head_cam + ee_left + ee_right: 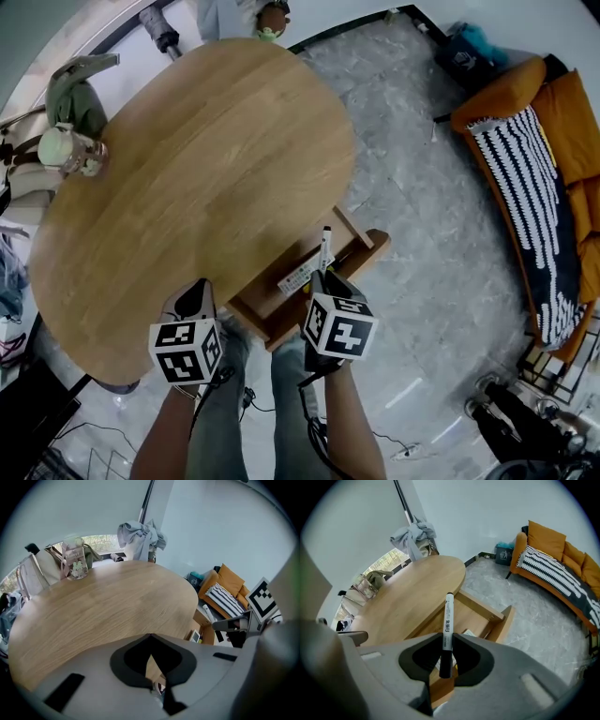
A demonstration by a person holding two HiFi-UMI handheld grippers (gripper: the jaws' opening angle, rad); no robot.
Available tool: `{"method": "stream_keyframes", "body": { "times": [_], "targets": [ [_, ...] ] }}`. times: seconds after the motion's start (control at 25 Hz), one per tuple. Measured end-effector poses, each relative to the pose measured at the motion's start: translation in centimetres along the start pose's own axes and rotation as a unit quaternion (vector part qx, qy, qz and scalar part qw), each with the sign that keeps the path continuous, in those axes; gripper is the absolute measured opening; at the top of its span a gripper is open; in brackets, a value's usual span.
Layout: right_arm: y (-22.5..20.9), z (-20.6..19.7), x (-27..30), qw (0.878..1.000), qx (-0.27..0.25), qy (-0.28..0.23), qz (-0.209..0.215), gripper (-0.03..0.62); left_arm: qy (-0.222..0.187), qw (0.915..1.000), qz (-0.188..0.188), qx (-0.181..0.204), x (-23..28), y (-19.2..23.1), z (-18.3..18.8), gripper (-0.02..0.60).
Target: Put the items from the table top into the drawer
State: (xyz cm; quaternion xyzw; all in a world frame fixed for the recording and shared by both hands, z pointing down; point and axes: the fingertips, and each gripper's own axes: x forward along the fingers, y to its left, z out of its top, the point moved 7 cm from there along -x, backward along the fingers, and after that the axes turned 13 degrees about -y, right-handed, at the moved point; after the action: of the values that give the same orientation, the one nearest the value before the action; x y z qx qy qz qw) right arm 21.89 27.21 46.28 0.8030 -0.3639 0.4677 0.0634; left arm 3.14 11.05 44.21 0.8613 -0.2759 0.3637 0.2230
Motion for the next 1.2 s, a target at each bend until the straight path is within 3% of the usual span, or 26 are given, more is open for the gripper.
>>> {"method": "stream_keyframes", "body": {
  "times": [0.16,0.76,1.0,1.2],
  "targets": [
    [1.2,0.1,0.5,0.999,0.013,-0.01,0.034,0.097,0.003,1.0,0.006,-0.004,-0.2,0.6,-0.2,-0.008],
    [1.2,1.0,0.1,0.999,-0.041,-0.002,0.029,0.101,-0.01,0.9993,0.026,-0.025,-1.0,2.0,-0.2,-0.008],
    [0.4,2.7,-2.7,0.998,-0.056,-0.013,0.024,0.101,-0.023,0.9987,0.032,-0.032,-3.1,1.3,1.2,-0.008],
    [0.0,5.7,-8.2,0.997,-0.071,-0.034,0.029,0.08,-0.037,0.9982,0.032,-0.035,-7.5,0.0,3.9,-0.008]
  ]
}}
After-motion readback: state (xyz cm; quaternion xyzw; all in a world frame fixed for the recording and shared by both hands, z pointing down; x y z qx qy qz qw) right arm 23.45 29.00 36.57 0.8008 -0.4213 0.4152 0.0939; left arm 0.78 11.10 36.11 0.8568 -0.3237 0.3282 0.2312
